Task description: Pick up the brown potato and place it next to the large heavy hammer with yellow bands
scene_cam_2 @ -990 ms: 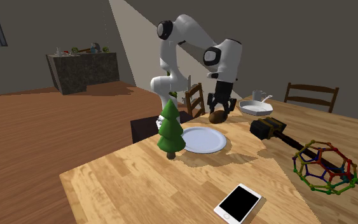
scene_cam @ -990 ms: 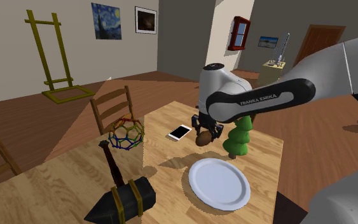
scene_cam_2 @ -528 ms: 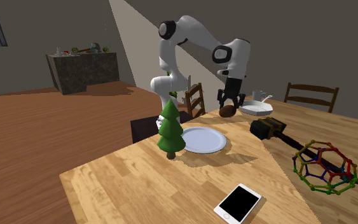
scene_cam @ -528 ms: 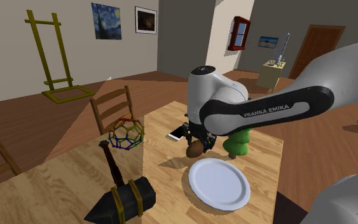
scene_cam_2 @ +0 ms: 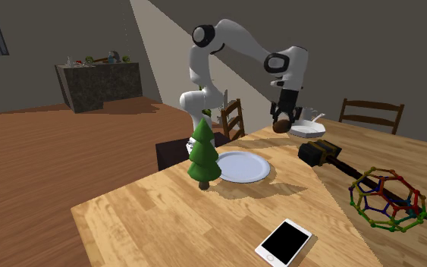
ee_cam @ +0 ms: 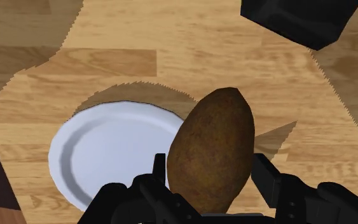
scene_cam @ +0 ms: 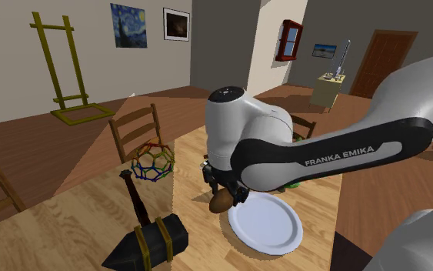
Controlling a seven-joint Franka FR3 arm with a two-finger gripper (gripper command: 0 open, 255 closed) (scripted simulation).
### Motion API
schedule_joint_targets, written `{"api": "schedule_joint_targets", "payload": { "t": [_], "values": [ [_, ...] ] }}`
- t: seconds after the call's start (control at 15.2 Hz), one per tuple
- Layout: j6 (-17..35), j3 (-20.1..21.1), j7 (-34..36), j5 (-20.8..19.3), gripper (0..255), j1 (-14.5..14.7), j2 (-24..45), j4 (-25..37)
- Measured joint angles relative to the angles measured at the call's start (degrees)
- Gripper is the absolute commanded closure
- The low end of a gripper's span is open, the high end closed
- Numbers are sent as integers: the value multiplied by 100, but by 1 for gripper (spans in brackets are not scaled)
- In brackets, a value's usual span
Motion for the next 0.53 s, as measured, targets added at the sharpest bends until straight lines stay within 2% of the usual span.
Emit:
{"api": "schedule_joint_targets", "payload": {
  "t": [0.26, 0.53],
  "values": [
    [-163, 418, 574, -17, 255, 140, 188, 243],
    [-426, 951, 1329, -242, 255, 230, 648, 745]
  ]
}}
